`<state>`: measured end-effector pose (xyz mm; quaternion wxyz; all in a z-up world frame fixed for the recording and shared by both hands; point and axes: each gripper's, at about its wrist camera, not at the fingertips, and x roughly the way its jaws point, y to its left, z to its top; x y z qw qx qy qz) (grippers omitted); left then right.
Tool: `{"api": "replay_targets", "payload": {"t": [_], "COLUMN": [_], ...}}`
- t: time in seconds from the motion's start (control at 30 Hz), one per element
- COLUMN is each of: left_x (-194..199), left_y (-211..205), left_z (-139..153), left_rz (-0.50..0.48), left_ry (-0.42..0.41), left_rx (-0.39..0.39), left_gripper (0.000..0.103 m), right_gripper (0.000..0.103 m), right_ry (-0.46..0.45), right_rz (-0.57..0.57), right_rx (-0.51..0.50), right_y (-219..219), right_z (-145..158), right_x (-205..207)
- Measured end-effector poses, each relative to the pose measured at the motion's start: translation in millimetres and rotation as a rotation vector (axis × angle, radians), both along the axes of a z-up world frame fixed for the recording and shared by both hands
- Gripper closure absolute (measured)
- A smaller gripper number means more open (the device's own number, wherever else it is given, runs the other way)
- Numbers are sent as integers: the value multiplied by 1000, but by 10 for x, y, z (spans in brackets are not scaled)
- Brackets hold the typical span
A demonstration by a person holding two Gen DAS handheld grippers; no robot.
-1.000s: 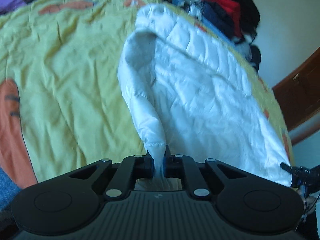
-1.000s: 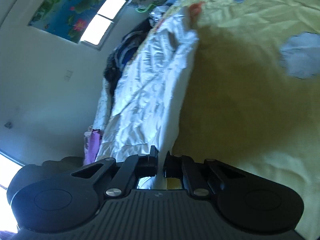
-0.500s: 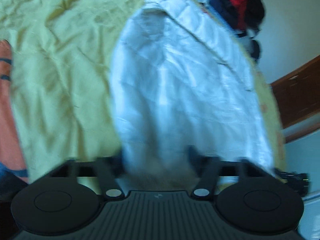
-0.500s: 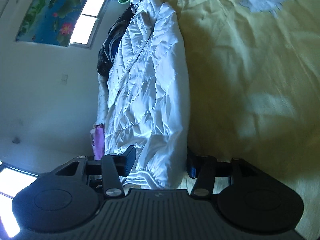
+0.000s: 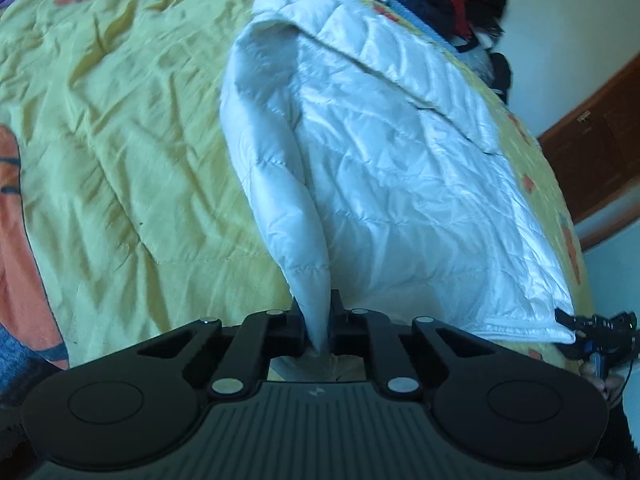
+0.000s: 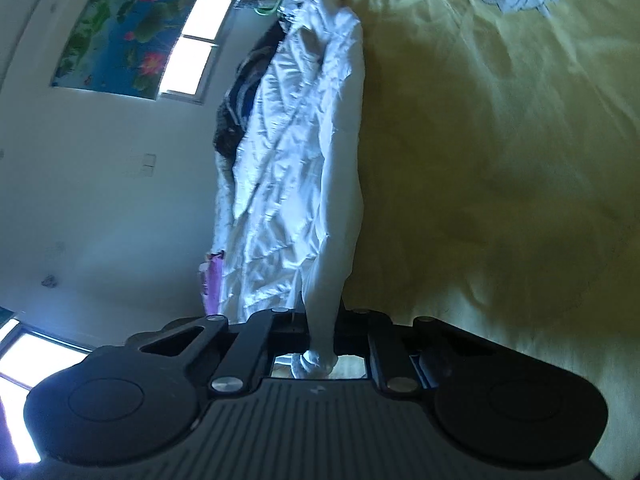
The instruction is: Fold small clothes
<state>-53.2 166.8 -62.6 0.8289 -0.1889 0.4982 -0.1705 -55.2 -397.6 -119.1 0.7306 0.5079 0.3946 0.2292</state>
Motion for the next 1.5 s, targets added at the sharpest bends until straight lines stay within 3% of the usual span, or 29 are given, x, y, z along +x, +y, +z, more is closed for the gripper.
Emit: {"api": "replay_targets", "payload": {"t": [0.17,0.3,0.5,0.67,0.83,1.03,1.27,1.43,1.5], "left_x": [-20,195,778,1457,2226,3128,3869,4096,4138], "left_y": [177,316,410,390,265,110,-36,-33,-35], "left_z": [238,392,542,673,811,859,390,26,-78], "left_rz": [-27,14,80,143,170,212,267,286,289], "left_ry": [-86,-163,-253,-299,-337,-346,-234,-157,-136], "left_rx": [-98,-177,-275,-324,-284,-209,-139,-116,-108], "left_gripper": [95,95,96,96,96,96,96,96,96], "right_gripper": [90,90,89,89,89,89,89,91,98], "right_ry": [-16,-75,-215,-291,-320,-293,-189,-79,-58], "right_rz": [20,5,-54,-70,-89,-145,-166,-163,-162], "right_rx": [55,105,183,159,132,93,36,24,36], "right_y": [-84,-142,-256,-271,-258,-328,-283,-248,-237], "right_z": [76,196,504,708,799,757,364,-98,-255], "right_x": [-56,128,830,1642,2506,3423,4265,4605,4641]}}
